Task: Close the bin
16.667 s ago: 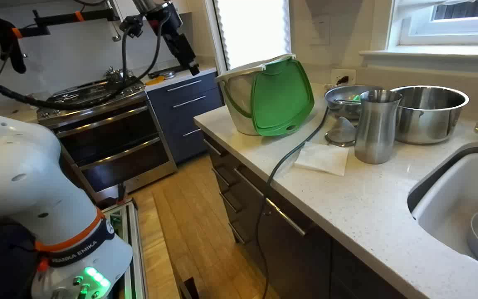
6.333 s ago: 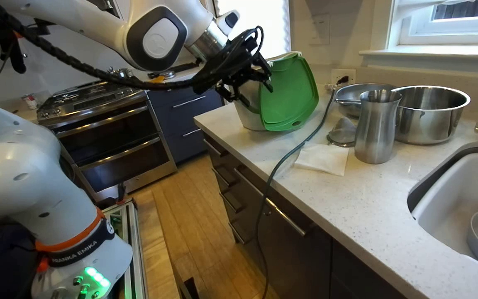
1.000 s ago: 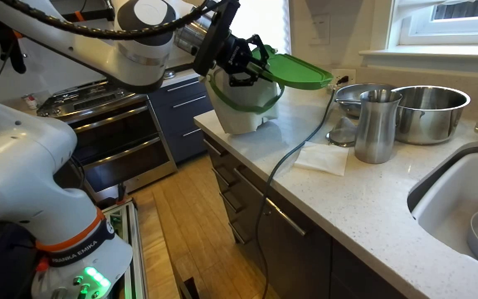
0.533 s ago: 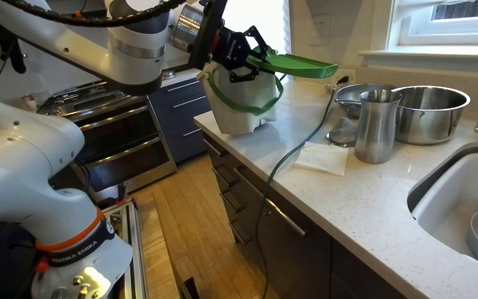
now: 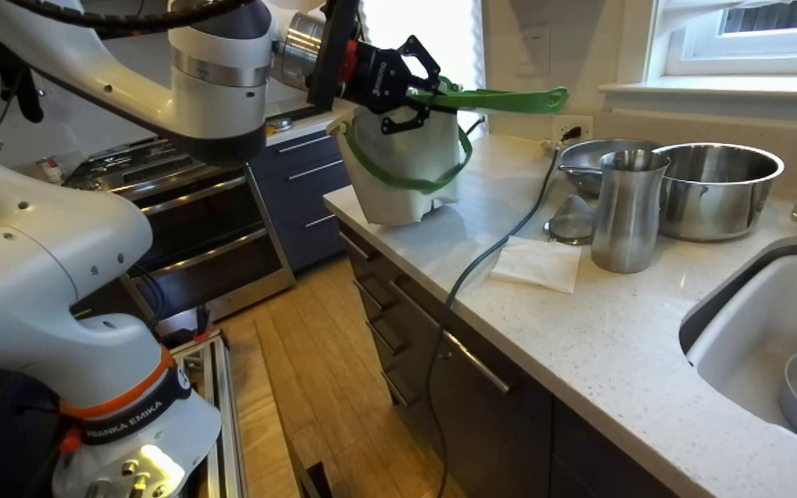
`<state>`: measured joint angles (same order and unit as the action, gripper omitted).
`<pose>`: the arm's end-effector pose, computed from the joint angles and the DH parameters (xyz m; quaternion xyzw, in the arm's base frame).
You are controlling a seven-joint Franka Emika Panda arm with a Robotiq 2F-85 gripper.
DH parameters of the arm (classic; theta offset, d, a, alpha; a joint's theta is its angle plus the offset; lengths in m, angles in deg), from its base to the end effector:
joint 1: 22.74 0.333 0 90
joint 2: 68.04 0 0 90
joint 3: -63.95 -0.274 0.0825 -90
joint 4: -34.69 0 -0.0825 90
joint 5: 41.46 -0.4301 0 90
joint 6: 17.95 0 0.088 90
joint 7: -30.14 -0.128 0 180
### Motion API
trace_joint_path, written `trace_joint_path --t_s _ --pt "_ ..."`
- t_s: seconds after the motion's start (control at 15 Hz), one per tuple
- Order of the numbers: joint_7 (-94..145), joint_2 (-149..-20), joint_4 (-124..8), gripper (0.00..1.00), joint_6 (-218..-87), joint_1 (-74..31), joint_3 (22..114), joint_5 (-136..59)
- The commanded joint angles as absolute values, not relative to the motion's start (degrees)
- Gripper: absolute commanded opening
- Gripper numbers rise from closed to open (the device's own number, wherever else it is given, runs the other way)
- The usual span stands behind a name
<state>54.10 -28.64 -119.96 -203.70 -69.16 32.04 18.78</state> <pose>0.4662 -0.0476 0.4116 0.6608 0.5387 0.2261 0.4712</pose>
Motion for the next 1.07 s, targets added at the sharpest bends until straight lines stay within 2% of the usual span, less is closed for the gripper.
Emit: trace_joint_path --t_s 0.0,0.13,0.2,0.53,0.6,1.0 --pt "52.5 -21.6 -121.0 0.03 -210.0 -76.9 25.7 19.6" --pt "53.1 -19.9 -121.5 0.03 -211.2 -79.3 23.5 18.2" --pt "54.0 -23.8 -120.1 0.11 -209.1 -76.2 25.9 18.7" --pt "53.8 -21.7 -120.6 0.11 -209.6 -78.2 24.2 18.7" --pt "53.8 -21.7 -120.6 0.03 -209.6 -78.2 24.2 18.7" --pt "58.0 -12.9 -121.9 0.03 -215.6 -85.1 20.5 19.0"
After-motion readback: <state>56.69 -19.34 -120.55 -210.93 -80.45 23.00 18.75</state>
